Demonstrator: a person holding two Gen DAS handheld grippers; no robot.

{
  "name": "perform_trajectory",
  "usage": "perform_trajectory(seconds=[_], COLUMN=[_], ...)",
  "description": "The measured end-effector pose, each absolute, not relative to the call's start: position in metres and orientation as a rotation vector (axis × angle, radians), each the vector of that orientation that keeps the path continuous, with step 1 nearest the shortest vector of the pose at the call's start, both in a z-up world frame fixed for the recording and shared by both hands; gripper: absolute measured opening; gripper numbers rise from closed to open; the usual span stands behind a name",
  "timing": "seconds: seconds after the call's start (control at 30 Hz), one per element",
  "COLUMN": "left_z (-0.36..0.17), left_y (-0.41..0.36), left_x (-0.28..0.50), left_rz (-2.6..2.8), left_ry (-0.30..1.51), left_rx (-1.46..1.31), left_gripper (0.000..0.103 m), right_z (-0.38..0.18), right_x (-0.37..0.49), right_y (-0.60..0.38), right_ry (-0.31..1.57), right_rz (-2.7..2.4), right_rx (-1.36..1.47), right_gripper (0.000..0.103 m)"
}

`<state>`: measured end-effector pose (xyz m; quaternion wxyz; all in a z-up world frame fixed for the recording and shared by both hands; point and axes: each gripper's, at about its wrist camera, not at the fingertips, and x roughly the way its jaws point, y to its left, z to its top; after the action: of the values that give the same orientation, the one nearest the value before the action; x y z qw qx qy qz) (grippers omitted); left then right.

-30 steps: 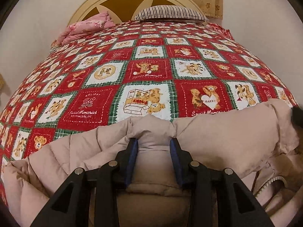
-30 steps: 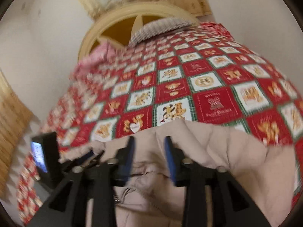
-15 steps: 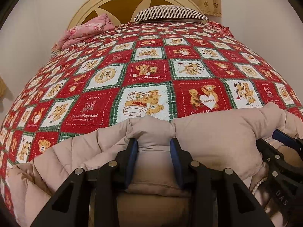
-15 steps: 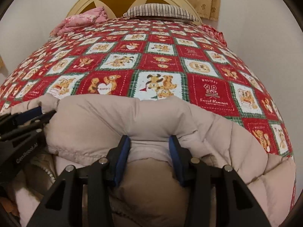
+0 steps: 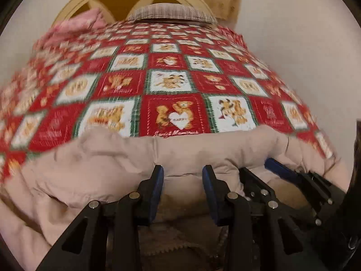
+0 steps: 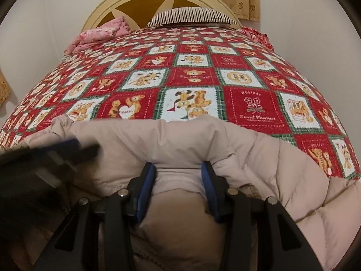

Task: Fold large clothes

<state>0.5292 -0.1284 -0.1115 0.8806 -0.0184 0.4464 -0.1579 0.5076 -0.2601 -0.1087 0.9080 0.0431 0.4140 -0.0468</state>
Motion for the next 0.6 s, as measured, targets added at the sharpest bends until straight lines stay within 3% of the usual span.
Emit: perform_trajectory(seconds=[0.33,0.47,0.6], left_z=[-0.122,-0.118,-0.085], left_y=[-0.114,-0.11,-0.102], left_x=[0.536,0.539,0.526], left_rz=[-0.37,-0.388,-0.365], left_ry=[0.917,0.938,0.98], left_rx=[-0.152,-0.182,-0.142], left_gripper=[0.038,0.038,0.038], right_z=[-0.107,-0.1,-0.066], right_x=[0.509,0.51,0.48], right_y=[-0.256,-0.249,-0.231], right_ry=[0.855,0.894,0.857], right_rz=[-0.109,-0.106,-0.087], right_rx=[0.064,0.018,-0.148], right_gripper=[0.048,0.056,0.073])
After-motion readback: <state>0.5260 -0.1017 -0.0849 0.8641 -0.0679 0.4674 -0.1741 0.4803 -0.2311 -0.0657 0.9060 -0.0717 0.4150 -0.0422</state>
